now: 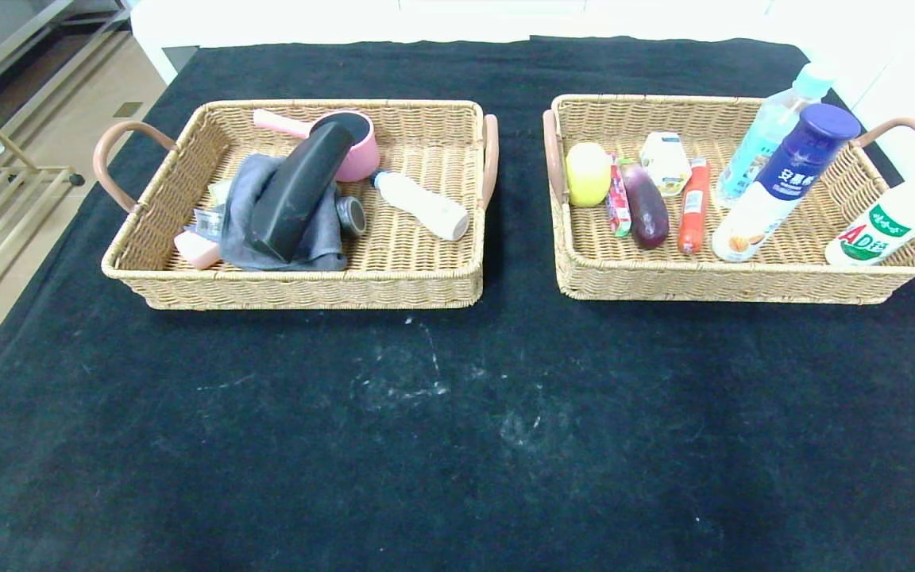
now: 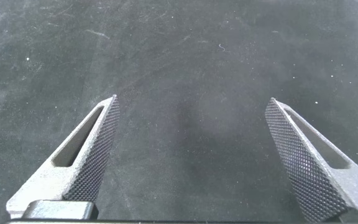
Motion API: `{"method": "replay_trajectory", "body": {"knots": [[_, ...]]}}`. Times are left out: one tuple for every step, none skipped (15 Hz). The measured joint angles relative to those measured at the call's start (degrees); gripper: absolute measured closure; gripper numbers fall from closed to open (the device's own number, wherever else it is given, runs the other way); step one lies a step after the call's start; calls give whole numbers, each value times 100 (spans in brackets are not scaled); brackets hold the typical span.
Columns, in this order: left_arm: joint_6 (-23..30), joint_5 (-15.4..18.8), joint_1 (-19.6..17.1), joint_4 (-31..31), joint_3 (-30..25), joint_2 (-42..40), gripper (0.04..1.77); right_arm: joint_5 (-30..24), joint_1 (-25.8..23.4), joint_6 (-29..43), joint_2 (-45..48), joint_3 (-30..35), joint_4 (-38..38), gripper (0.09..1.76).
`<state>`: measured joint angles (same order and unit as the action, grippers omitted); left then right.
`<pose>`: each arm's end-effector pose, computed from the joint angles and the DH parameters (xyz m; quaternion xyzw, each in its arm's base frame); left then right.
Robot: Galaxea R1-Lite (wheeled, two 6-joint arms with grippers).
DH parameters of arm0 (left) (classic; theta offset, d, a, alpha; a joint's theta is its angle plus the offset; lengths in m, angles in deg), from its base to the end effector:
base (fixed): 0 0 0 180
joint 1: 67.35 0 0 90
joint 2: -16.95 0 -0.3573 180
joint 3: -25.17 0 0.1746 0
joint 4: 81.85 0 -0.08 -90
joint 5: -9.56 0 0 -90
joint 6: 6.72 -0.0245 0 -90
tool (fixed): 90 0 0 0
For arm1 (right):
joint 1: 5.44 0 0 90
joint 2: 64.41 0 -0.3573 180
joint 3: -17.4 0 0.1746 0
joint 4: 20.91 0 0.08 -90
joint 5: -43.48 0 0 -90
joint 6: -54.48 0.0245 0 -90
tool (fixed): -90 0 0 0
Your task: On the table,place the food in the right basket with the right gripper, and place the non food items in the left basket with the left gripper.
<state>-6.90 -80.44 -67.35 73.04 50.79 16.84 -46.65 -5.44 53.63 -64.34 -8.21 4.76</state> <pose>-0.0955 0.0000 0.0762 0.0016 -0.0054 0.0000 1.0000 -0.0954 0.0001 0.0752 -0.0074 -0.0001 0.0011 1.0000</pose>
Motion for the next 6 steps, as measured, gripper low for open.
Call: {"method": "replay_trajectory", "body": {"knots": [[7,0,0,0,2,0,9,-2,0,0,0,0,0,14],[11,0,0,0,2,0,9,-2,0,0,0,0,0,14],[9,0,0,0,2,0,9,-2,0,1,0,0,-2,14],[11,0,0,0,2,0,9,-2,0,0,0,0,0,14],[9,0,0,0,5,0,9,-2,0,1,0,0,-2,14],[9,0,0,1,7,0,9,-2,0,0,0,0,0,14]]}}
